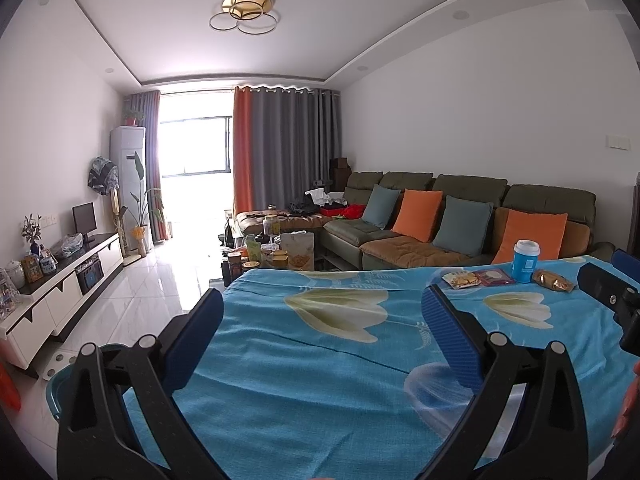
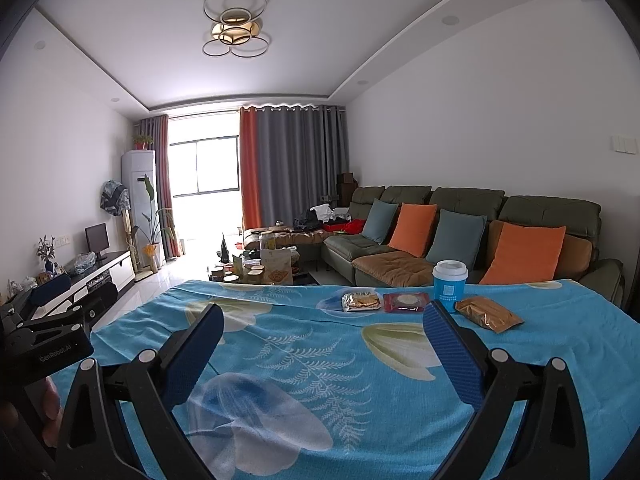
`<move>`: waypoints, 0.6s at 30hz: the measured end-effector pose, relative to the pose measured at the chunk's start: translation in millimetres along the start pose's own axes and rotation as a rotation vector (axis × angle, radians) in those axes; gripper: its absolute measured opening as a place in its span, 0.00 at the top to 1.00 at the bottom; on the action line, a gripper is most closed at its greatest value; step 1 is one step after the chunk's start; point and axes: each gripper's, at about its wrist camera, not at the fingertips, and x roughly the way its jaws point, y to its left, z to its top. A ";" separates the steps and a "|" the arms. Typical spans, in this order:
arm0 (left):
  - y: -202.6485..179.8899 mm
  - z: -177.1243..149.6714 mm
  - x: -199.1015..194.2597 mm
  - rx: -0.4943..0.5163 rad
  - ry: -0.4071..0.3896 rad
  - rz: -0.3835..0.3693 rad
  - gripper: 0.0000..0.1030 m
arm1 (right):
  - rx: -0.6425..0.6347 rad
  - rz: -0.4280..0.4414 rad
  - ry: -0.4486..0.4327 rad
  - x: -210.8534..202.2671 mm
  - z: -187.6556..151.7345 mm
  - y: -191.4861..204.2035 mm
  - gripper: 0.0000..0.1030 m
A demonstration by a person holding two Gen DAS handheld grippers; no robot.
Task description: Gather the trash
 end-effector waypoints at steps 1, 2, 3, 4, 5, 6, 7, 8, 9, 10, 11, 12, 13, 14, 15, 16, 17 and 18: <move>-0.1 0.1 -0.1 0.000 -0.001 0.000 0.05 | 0.000 -0.001 0.000 0.3 0.0 -0.1 0.06; -0.2 0.1 0.0 0.001 -0.002 0.000 0.05 | 0.001 0.001 -0.001 0.0 -0.1 -0.1 0.06; -0.3 0.0 0.3 0.001 -0.001 -0.002 0.05 | 0.001 0.001 -0.001 0.3 0.1 -0.4 0.06; -0.5 0.4 0.4 0.002 -0.001 -0.001 0.05 | -0.001 -0.001 -0.001 0.3 0.0 -0.3 0.07; -0.5 0.2 0.1 0.004 -0.002 0.000 0.05 | -0.001 -0.001 -0.001 0.7 0.0 -0.6 0.07; -0.5 0.3 0.4 0.005 -0.002 -0.001 0.05 | 0.000 0.000 -0.001 1.0 0.1 -1.0 0.07; -0.7 0.7 0.7 0.003 0.000 -0.001 0.05 | 0.001 0.000 0.000 0.6 0.1 -0.5 0.07; -0.4 0.4 0.3 0.003 -0.001 0.000 0.05 | 0.001 -0.001 0.000 0.6 0.3 -0.5 0.07; -0.4 0.3 0.4 0.002 -0.002 0.000 0.05 | 0.001 0.000 -0.001 0.7 0.4 -0.6 0.07; -0.8 0.7 1.0 0.002 0.001 -0.001 0.05 | 0.001 0.001 0.001 1.2 0.4 -0.7 0.07; -0.5 0.3 1.1 0.002 0.001 -0.001 0.05 | 0.001 -0.001 0.002 0.9 0.2 -0.5 0.07; 0.2 -0.4 1.7 0.001 0.002 -0.001 0.05 | 0.001 -0.001 0.002 1.2 0.6 -1.1 0.07; 0.3 -0.4 1.8 0.002 0.001 -0.001 0.05 | 0.001 -0.001 0.002 1.6 0.7 -1.4 0.07; 0.6 -0.7 1.5 0.003 0.001 0.000 0.05 | 0.002 0.000 0.003 2.2 0.7 -1.6 0.07; 1.0 -0.9 1.5 0.003 0.002 -0.001 0.05 | 0.000 -0.001 0.003 1.4 0.6 -1.0 0.07; 0.3 -0.3 1.9 0.003 0.002 -0.002 0.05 | 0.000 -0.001 0.002 1.4 0.5 -1.1 0.07; 0.4 -0.4 1.7 0.004 0.001 0.000 0.05 | 0.000 -0.002 0.002 1.7 0.6 -1.2 0.07; 0.9 -0.8 1.4 0.005 0.000 0.002 0.05 | 0.001 -0.001 0.003 2.6 0.7 -1.9 0.07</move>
